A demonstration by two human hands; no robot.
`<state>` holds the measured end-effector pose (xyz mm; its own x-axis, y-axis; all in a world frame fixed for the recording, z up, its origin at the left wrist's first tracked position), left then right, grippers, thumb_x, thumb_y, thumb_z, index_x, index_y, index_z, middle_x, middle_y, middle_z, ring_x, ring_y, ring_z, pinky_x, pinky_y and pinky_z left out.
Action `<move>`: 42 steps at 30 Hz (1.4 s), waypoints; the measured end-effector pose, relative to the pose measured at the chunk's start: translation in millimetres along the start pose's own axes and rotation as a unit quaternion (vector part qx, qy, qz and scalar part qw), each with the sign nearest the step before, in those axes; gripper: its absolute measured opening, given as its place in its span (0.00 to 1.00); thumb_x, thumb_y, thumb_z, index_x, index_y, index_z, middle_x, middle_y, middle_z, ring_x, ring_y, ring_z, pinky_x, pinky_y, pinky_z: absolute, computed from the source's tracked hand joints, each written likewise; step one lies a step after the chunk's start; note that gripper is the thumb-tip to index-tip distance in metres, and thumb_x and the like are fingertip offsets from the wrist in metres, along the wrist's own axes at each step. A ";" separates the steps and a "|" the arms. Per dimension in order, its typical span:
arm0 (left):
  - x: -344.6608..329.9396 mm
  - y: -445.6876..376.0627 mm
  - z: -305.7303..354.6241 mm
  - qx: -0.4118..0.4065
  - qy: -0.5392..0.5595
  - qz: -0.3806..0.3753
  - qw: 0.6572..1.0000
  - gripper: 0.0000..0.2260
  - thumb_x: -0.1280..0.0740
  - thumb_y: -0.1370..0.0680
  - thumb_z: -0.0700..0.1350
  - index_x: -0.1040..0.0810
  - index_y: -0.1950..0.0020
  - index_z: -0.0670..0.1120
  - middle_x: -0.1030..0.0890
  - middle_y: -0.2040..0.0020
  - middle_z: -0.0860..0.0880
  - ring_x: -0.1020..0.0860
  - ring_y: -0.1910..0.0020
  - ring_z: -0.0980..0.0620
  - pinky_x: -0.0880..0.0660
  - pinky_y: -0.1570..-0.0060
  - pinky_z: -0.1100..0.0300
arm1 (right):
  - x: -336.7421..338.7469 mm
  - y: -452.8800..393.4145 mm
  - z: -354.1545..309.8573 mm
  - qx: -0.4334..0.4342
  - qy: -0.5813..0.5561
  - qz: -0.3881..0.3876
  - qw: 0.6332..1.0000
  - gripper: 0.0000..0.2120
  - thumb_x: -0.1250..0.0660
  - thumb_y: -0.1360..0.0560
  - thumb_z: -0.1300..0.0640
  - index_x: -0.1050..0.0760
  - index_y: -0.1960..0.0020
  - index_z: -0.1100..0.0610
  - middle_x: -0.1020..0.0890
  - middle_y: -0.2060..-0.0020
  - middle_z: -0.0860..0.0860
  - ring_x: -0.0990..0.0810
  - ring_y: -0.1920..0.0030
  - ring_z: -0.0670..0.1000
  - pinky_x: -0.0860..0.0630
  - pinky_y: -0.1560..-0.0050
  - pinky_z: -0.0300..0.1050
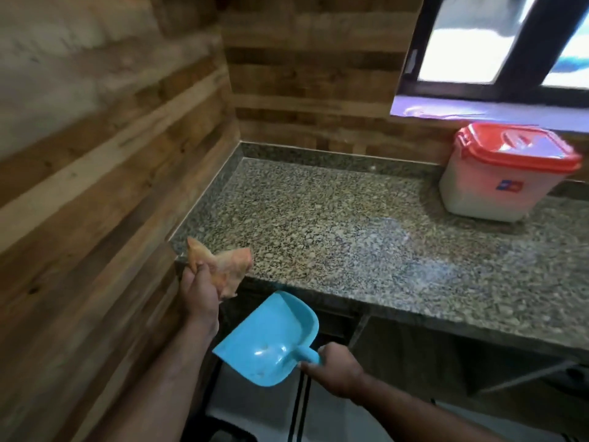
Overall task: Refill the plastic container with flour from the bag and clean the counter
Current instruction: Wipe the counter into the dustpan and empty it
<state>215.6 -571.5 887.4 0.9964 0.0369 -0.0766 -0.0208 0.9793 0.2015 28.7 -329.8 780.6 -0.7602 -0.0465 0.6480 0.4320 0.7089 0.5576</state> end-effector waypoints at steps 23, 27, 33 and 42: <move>239.9 16.0 -337.4 0.179 -0.075 0.218 0.956 0.08 0.40 0.12 0.49 0.27 0.34 0.51 0.18 0.41 0.48 0.17 0.45 0.50 0.21 0.52 0.57 | -468.3 -142.2 101.4 -0.008 0.129 -0.279 0.952 0.27 0.33 0.20 0.35 0.21 0.36 0.56 0.15 0.43 0.55 0.16 0.42 0.57 0.22 0.47 0.47; 269.3 13.2 -406.6 0.205 -0.101 0.229 0.946 0.09 0.39 0.12 0.49 0.24 0.35 0.49 0.18 0.38 0.45 0.17 0.39 0.43 0.20 0.39 0.46 | -531.3 -160.2 147.5 -0.047 0.124 -0.277 0.952 0.25 0.33 0.21 0.34 0.21 0.36 0.52 0.14 0.45 0.51 0.16 0.44 0.55 0.19 0.44 0.50; 263.5 -5.7 -450.9 0.236 -0.140 0.163 0.948 0.16 0.40 0.12 0.54 0.28 0.25 0.53 0.20 0.33 0.48 0.19 0.35 0.43 0.22 0.32 0.40 | -568.5 -172.4 186.8 -0.106 0.149 -0.275 0.944 0.18 0.34 0.21 0.33 0.25 0.43 0.47 0.17 0.51 0.46 0.18 0.48 0.50 0.23 0.42 0.51; 258.8 -31.0 -459.5 0.236 -0.141 0.114 0.955 0.16 0.41 0.11 0.55 0.33 0.24 0.55 0.22 0.37 0.50 0.18 0.39 0.45 0.20 0.35 0.42 | -595.6 -171.0 210.9 -0.147 0.072 -0.347 0.924 0.30 0.28 0.21 0.42 0.29 0.24 0.54 0.19 0.41 0.52 0.17 0.44 0.50 0.19 0.47 0.42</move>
<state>436.3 -500.8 412.7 0.9547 0.1177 0.2735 -0.2656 0.7514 0.6040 305.3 -274.9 189.9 -0.8405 -0.5254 0.1325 -0.0058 0.2532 0.9674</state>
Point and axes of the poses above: each hand's wrist, its own y-axis away from the middle knuckle, its own x-axis out of the back of the hand, z = x × y, the point moved 6 cm from there along -y, towards the middle knuckle
